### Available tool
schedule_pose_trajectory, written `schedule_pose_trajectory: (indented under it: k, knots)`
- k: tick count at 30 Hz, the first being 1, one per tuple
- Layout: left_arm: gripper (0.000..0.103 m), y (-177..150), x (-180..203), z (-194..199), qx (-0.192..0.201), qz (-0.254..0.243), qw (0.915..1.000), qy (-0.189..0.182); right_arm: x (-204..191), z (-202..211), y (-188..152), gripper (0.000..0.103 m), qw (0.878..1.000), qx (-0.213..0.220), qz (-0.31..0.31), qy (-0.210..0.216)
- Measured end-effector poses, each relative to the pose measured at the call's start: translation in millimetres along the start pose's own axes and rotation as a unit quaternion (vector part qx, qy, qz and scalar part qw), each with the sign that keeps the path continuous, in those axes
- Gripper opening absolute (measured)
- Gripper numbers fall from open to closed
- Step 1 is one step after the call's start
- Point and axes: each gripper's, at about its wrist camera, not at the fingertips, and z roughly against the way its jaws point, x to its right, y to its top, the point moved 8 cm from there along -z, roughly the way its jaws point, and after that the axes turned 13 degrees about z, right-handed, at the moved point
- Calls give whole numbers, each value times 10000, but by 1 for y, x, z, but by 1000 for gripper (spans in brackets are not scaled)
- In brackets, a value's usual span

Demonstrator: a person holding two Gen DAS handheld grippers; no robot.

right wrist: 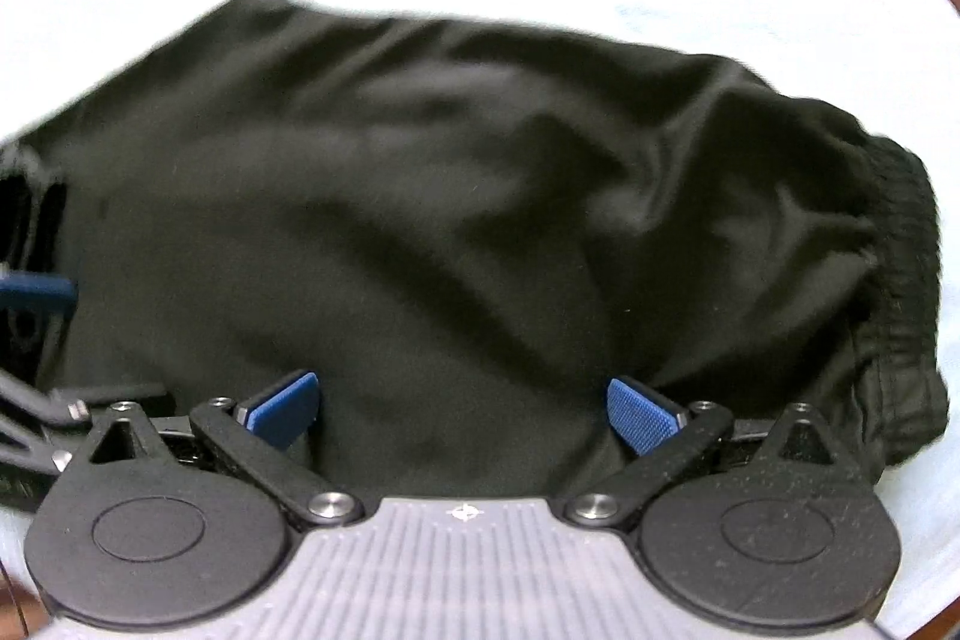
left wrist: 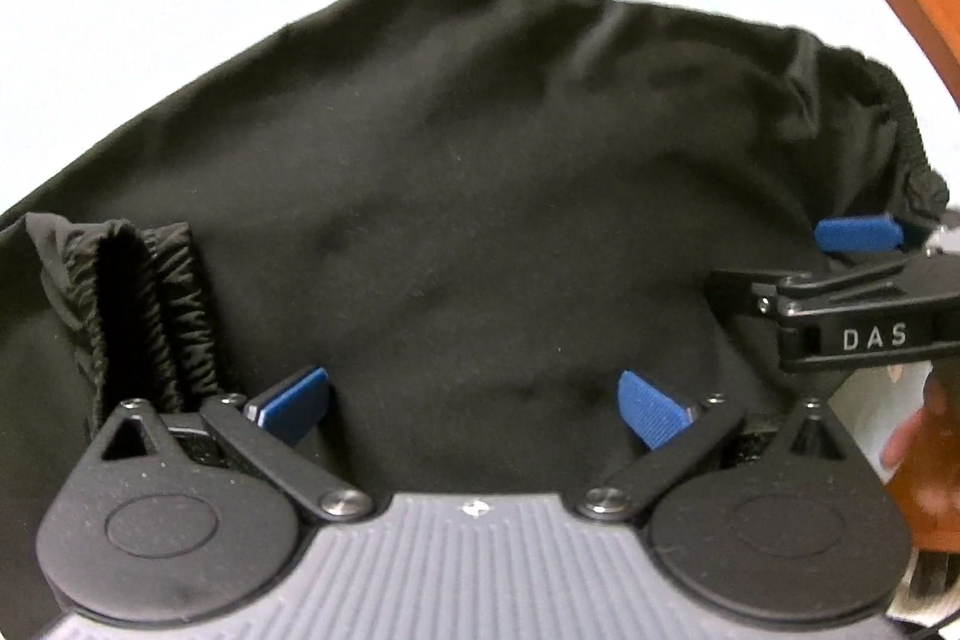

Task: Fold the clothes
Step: 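Press both open grippers onto the folded trousers, then move the open right gripper to the elastic cuff end of the trousers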

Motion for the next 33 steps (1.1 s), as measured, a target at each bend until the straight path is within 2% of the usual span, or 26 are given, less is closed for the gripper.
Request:
schedule_pose_trajectory:
  k: [2, 5, 7, 11, 16, 19, 21, 26, 28, 29, 30, 33]
  knots:
    - [102, -1, -5, 4, 236, 258, 9993, -149, 0, 2, -4, 103, 9998, 163, -88, -36]
    - [102, -2, -11, 8, 433, 529, 9971, -326, -2, 5, -8, 103, 9997, 162, 159, 4]
    - [102, -4, -7, 6, 329, 262, 9989, -209, -2, 12, -10, 103, 9995, 249, 160, 110]
    - [102, -10, 5, 0, 143, -391, 9989, 215, 6, 40, -14, 102, 9957, 655, -179, 637]
    - [102, -10, 4, 2, 179, -248, 9991, 284, 45, 60, -2, 102, 9897, 1110, -508, 743]
    - [102, -13, 5, 3, 218, -294, 9987, 343, 68, 41, -5, 102, 9898, 898, -926, 602]
    - [102, -15, 5, 4, 255, -323, 9986, 346, 83, 38, -11, 98, 9867, 858, -1203, 682]
    - [102, -15, 6, 7, 64, -447, 9981, 415, 96, 79, -23, 100, 9758, 1338, -1484, 891]
    - [97, -13, 11, 12, -2, -482, 9979, 436, 101, 86, -31, 100, 9732, 1321, -1624, 955]
    - [96, -10, 16, 17, 8, -500, 9979, 405, 102, 86, -36, 100, 9731, 1274, -1682, 929]
    - [95, -6, 26, 24, 123, -573, 9980, 220, 104, 86, -41, 100, 9730, 1240, -1728, 901]
    - [97, 16, 69, 43, 429, -807, 9945, -503, 108, 88, -55, 100, 9725, 1178, -1842, 808]
